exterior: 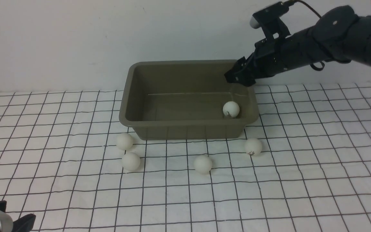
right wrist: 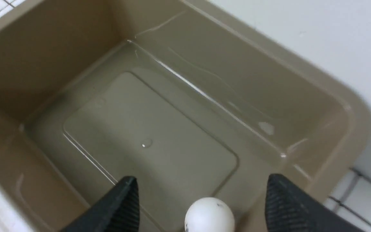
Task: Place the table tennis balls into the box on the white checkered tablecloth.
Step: 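Release the ping pong ball into the bin and lift the gripper away, then reach for and grasp a ping pong ball on the table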
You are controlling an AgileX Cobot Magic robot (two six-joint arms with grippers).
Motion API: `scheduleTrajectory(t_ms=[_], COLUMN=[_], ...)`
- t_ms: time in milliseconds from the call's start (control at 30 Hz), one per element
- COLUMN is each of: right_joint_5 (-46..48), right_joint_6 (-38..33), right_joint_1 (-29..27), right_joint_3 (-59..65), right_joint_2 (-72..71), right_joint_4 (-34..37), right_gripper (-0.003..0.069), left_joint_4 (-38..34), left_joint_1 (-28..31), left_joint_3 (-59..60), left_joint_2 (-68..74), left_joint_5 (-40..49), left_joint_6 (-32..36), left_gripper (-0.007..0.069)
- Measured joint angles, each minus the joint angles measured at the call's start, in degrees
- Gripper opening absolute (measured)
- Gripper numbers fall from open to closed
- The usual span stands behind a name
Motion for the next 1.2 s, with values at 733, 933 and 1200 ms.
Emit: scheduleTrajectory(t_ms=[733, 933, 1200], right_joint_5=[29.0, 31.8, 26.9], right_joint_6=[19.6, 20.6, 16.5], right_joint_1=[-5.3, -5.3, -5.3], right_joint_3=[-0.1, 3.1, 17.8], right_joint_2=[-21.9, -22.6, -24.3], right_joint_4=[-22.4, -22.5, -19.0], right_gripper=[0.0450, 0.0440, 0.0440], left_joint_4=[0.0, 0.0, 0.0], left_joint_1=[0.0, 0.0, 0.0], left_joint_3=[0.0, 0.0, 0.0], left_joint_2=[0.0, 0.0, 0.0], left_joint_5=[0.0, -0.1, -0.1], left_joint_6=[0.0, 0.0, 0.0], left_gripper=[0.0335, 0.0335, 0.0335])
